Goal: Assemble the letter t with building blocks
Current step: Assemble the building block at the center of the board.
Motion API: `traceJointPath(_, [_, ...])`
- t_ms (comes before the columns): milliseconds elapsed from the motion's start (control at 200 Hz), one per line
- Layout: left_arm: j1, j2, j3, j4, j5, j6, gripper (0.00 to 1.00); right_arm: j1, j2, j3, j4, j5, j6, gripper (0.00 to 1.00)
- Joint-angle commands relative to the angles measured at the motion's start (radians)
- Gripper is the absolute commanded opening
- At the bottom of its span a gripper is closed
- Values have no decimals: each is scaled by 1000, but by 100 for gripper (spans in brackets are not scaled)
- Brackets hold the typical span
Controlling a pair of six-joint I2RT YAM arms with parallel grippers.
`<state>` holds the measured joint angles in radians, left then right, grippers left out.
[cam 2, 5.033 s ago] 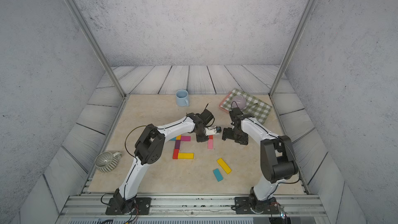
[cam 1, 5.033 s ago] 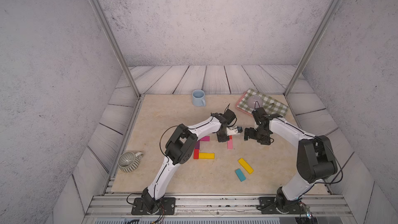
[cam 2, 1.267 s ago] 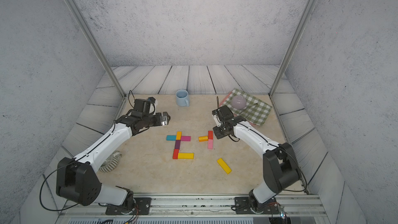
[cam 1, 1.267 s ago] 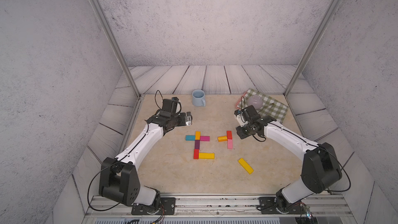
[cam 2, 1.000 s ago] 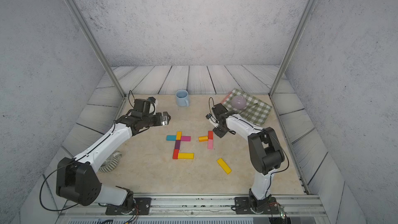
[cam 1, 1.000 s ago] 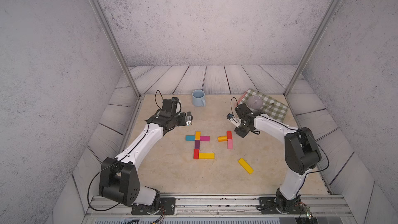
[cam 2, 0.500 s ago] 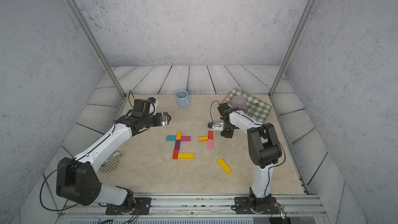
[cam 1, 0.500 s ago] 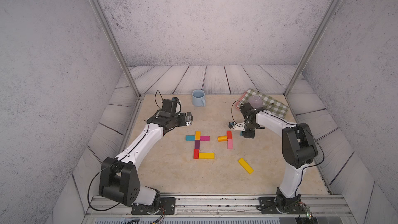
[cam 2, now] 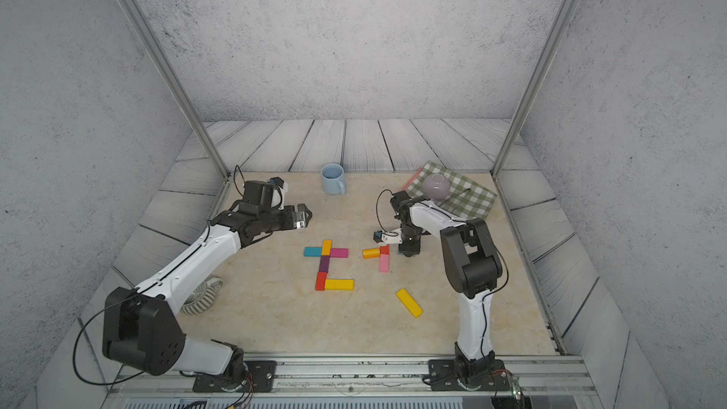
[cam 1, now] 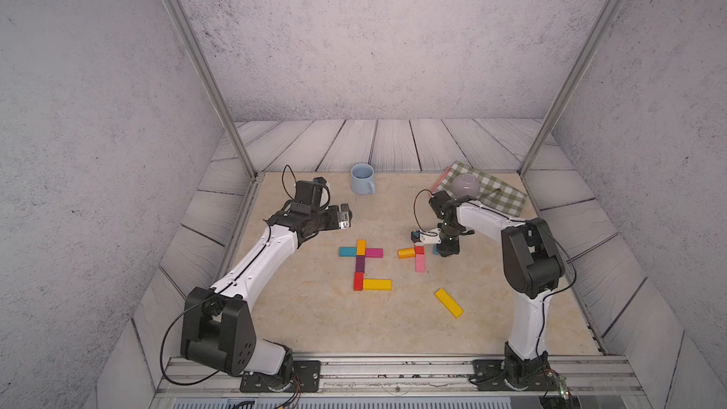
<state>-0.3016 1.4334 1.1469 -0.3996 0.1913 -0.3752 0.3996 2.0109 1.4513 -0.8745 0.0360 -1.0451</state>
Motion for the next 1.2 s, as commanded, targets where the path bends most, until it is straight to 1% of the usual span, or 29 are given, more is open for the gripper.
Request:
traceJointPath(0, [10,1,-9,13,5,-5,99,15,21,38,-22,-5,-12,7])
traceJointPath(245, [12,5,-9,13,3,-9,99,42,50,63,-39,-9,-27,8])
traceJointPath(510, [16,10,-7,12,1,-12,99,44,45,43,-34,-15,-45,8])
traceJointPath(636, [18,15,-7,13,4,-14,99,44,52,42,-32,-36,-49,8])
traceJointPath(841, [19,19,-7,14,2,-15,99,52,52,40,-38,-76,-56,9])
traceJointPath(1131, [22,20,-7,13,1,-16,99,61,67,38,-40,-68,-60,11])
traceJointPath(1191, [22,19,-7,13,-1,-14,99,62,68,36,-40,-65,-61,13])
